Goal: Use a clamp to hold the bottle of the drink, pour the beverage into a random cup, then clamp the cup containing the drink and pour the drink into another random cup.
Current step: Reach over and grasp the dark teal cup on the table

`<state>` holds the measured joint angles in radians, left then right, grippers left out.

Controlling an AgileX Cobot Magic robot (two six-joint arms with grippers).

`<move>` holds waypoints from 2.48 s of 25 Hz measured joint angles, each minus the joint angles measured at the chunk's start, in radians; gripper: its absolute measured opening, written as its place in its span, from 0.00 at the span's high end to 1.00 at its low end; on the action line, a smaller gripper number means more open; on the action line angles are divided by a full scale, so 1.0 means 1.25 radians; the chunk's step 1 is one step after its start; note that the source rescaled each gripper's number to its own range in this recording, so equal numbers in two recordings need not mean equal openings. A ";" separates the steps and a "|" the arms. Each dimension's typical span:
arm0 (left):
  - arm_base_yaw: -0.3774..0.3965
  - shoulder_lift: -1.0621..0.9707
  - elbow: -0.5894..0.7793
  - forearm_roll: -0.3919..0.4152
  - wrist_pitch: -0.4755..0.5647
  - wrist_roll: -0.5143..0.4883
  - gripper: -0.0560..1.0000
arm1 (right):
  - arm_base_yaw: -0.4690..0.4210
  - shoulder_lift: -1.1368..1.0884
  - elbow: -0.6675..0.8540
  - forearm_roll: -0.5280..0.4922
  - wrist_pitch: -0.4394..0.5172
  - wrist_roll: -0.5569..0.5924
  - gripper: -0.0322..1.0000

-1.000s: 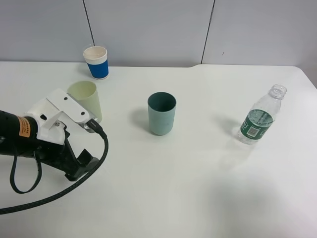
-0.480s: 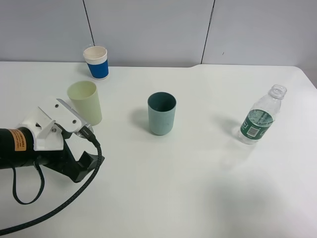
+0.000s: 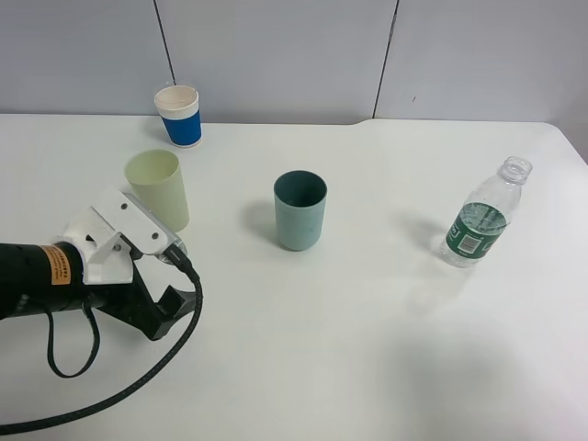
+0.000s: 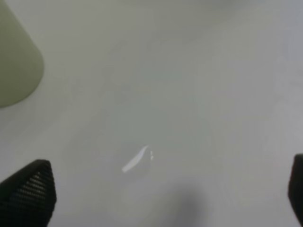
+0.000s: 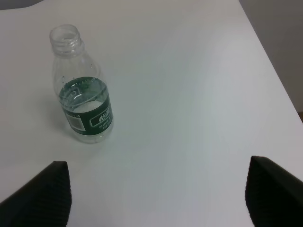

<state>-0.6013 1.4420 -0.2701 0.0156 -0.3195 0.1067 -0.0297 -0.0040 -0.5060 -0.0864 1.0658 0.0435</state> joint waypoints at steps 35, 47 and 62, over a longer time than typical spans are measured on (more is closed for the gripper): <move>0.000 0.447 -0.069 0.109 -0.673 -0.004 0.00 | 0.000 0.000 0.000 0.000 0.000 0.000 0.54; 0.000 0.462 -0.160 0.138 -0.672 -0.004 0.00 | 0.000 0.000 0.000 0.000 0.000 0.000 0.54; 0.000 0.564 -0.279 0.196 -0.672 -0.112 0.00 | 0.000 0.000 0.000 0.000 0.000 0.000 0.54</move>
<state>-0.6013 2.1473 -0.6188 0.2610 -1.1599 -0.0336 -0.0297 -0.0040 -0.5060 -0.0864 1.0658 0.0435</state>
